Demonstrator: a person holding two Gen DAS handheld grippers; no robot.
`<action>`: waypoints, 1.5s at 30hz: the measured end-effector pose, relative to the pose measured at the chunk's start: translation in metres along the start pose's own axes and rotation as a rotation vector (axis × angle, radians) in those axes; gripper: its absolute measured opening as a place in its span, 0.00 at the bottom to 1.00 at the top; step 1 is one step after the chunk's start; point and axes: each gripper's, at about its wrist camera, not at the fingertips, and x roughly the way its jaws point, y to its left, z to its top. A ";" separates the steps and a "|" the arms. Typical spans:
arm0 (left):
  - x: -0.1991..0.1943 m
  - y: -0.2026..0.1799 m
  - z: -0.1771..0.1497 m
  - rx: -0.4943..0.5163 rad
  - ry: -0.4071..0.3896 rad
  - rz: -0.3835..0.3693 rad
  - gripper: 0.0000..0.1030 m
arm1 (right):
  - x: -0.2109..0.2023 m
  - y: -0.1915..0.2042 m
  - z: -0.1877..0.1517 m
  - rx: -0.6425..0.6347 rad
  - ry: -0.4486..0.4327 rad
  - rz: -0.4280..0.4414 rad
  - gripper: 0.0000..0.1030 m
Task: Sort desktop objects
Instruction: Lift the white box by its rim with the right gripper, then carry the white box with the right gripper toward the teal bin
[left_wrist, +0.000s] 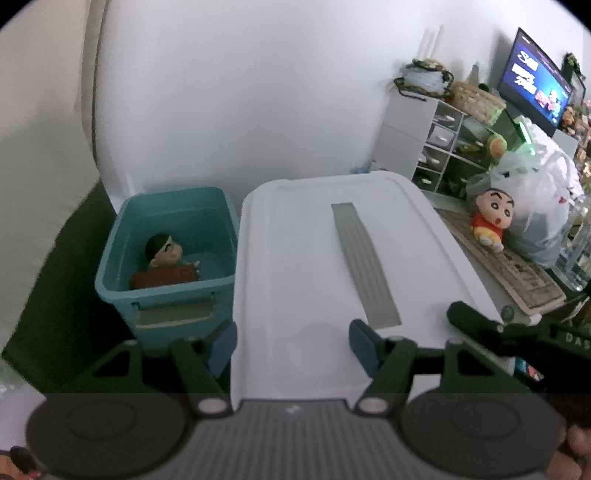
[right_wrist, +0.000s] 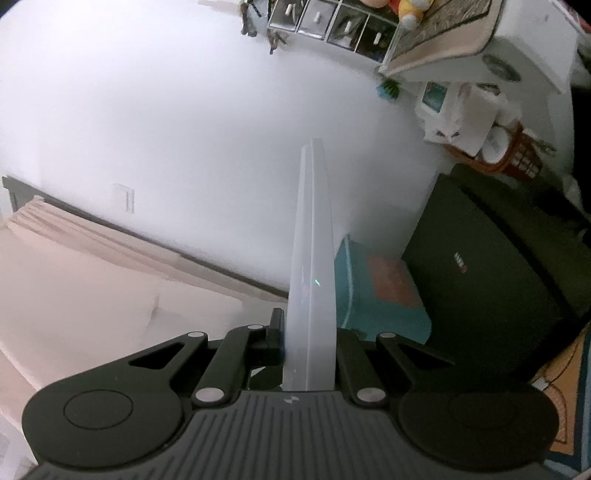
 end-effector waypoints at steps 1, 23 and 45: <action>-0.001 0.001 0.001 0.003 -0.001 0.003 0.68 | 0.001 0.000 -0.001 0.004 0.005 0.005 0.07; 0.004 0.057 0.001 -0.051 -0.004 0.044 0.68 | 0.039 -0.018 -0.022 0.083 0.098 -0.011 0.07; 0.027 0.124 -0.006 -0.121 0.049 0.080 0.68 | 0.136 -0.052 -0.059 0.246 0.222 -0.041 0.08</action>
